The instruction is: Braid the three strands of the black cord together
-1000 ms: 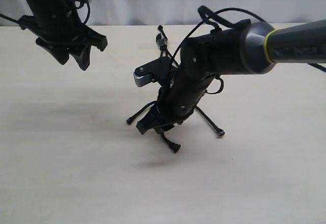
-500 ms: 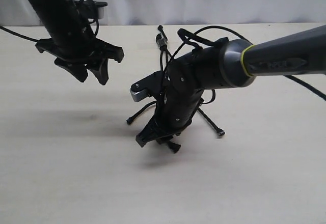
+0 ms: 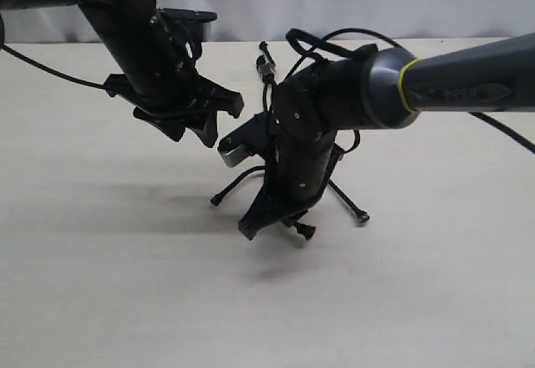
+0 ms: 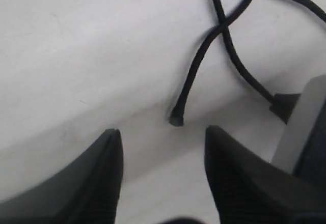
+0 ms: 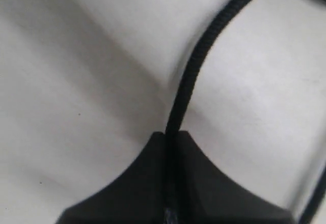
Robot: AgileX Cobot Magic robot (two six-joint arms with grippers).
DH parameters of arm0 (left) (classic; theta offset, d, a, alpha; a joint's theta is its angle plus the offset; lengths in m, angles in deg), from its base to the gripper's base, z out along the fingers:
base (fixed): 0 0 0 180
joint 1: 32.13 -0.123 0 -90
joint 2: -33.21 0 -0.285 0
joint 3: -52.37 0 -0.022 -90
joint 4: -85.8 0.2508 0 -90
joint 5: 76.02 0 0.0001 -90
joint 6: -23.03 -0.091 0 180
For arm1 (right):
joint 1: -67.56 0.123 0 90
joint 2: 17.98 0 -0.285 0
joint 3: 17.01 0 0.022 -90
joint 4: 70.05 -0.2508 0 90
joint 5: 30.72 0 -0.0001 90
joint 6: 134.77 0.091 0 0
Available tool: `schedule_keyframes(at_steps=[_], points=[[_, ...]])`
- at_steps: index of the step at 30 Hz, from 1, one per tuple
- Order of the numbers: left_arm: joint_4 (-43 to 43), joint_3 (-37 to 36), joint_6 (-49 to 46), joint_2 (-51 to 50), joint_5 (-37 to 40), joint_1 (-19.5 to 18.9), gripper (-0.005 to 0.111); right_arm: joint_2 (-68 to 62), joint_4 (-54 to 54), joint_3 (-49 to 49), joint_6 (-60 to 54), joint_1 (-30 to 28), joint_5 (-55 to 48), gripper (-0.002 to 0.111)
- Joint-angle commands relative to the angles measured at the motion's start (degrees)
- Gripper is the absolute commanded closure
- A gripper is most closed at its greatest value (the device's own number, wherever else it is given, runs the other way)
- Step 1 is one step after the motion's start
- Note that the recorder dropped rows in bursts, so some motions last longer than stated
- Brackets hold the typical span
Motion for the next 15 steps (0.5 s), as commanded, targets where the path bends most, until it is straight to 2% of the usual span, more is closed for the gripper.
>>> schedule_keyframes(at_steps=[1, 7, 15], points=[[-0.3, -1.7, 1.0, 0.3, -1.7, 0.6, 0.06, 3.0, 7.4, 1.6, -0.9, -2.2, -1.4, 0.104], [-0.2, -2.0, 1.0, 0.3, -1.7, 0.6, 0.06, 3.2, 17.7, 1.6, -0.6, -4.9, -2.1, 0.104], [-0.6, -2.0, 1.0, 0.3, -1.8, 0.6, 0.06, -0.4, 18.2, 1.5, 0.4, -10.6, 3.2, 0.104]])
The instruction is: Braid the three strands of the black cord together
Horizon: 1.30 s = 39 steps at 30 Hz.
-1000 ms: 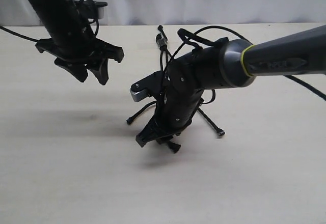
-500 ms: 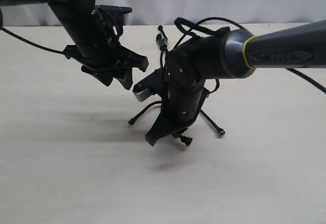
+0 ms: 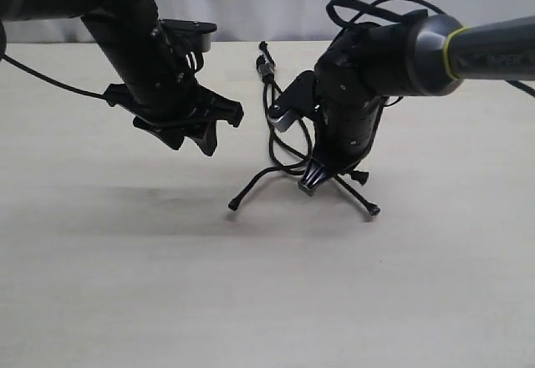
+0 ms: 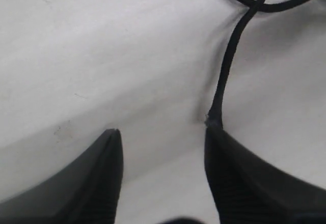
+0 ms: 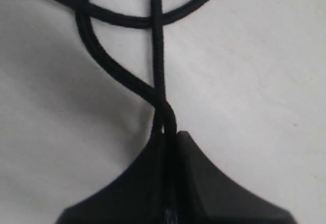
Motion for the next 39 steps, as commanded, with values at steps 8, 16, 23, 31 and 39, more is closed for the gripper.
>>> schedule_keyframes(at_steps=[8, 16, 23, 31, 39], points=[[-0.2, -0.1, 0.4, 0.3, -0.5, 0.3, 0.06, -5.7, -7.8, 0.2, 0.6, -7.0, 4.9, 0.104], [-0.8, -0.2, 0.1, -3.1, -1.4, 0.3, 0.06, -6.1, -37.6, 0.2, -21.3, -7.3, -3.1, 0.104], [-1.5, -0.2, -0.1, -7.3, -5.3, 1.4, 0.06, -6.1, -47.4, -1.9, -26.3, -7.3, -5.2, 0.104], [-8.1, -0.2, -5.2, -12.6, -6.4, 5.0, 0.06, -6.1, -50.6, -3.5, -27.6, -7.3, -6.3, 0.104], [-7.6, -0.2, -5.2, -11.8, -2.7, 5.2, 0.06, -5.3, -51.3, -3.5, -23.3, -7.5, -5.3, 0.073]])
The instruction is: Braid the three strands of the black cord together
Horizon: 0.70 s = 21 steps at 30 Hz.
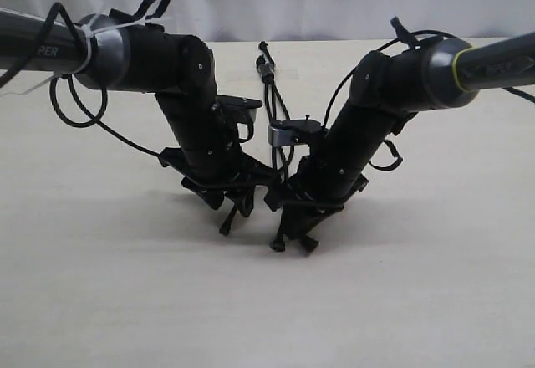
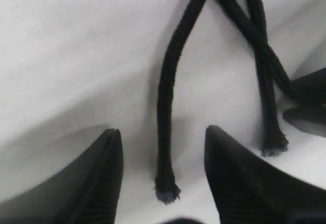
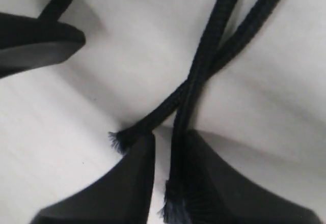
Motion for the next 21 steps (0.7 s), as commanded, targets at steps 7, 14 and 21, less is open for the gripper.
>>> schedule_keyframes(at_steps=[7, 14, 21], points=[[0.8, -0.1, -0.5, 8.5, 3.1, -4.6, 0.06, 7.5, 0.8, -0.7, 5.0, -4.5, -2.6, 0.065], [8.6, -0.1, -0.6, 18.1, 10.8, -9.1, 0.069, 15.0, 4.2, -1.4, 6.8, -12.5, -10.9, 0.087], [16.3, -8.9, 1.6, 35.1, 7.2, -9.4, 0.105, 31.5, 9.9, -13.7, 9.7, -15.5, -5.2, 0.104]])
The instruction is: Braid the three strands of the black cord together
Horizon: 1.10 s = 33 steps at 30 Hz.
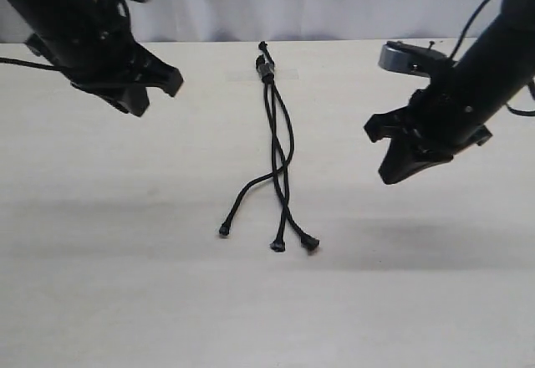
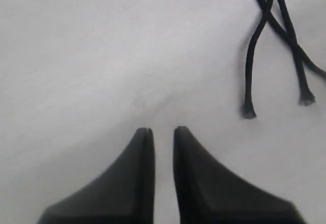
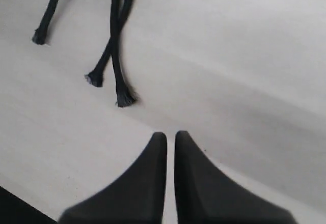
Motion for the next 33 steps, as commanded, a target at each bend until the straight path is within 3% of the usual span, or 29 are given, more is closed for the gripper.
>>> schedule_keyframes(at_steps=[1, 4, 6, 9, 12, 14, 21, 29, 33], points=[[2.4, -7.8, 1.0, 12.3, -2.6, -0.1, 0.107, 12.2, 5.2, -8.5, 3.0, -1.0, 4.2, 0.104], [2.0, -14.8, 1.4, 22.3, -7.1, -0.1, 0.107, 21.6, 9.3, -15.5, 6.1, -0.8, 8.0, 0.104], [2.1, -22.8, 3.1, 31.7, -14.1, -1.2, 0.107, 32.0, 11.7, -22.2, 8.0, -0.8, 12.8, 0.104], [-1.7, -33.0, 3.0, 41.6, -16.8, -6.0, 0.107, 50.5, 13.6, -32.2, 10.8, -0.8, 19.7, 0.104], [-9.0, -40.0, -0.8, 45.0, -18.3, -10.3, 0.107, 63.6, 13.6, -38.3, 12.2, -0.8, 23.4, 0.104], [-9.8, -43.8, -1.0, 45.4, -24.7, -11.8, 0.107, 75.6, 13.6, -43.9, 12.2, -0.8, 29.3, 0.104], [-9.6, -44.2, -1.4, 45.4, -24.4, -11.8, 0.107, 98.3, 13.6, -46.0, 12.2, -0.8, 31.3, 0.104], [-9.6, -44.2, -1.4, 45.7, -25.3, -11.8, 0.107, 99.4, 12.6, -47.0, 12.2, -0.9, 33.1, 0.104], [-9.6, -44.2, -1.4, 45.7, -25.6, -11.8, 0.107, 99.4, 18.5, -48.6, 12.7, -2.1, 32.5, 0.104]])
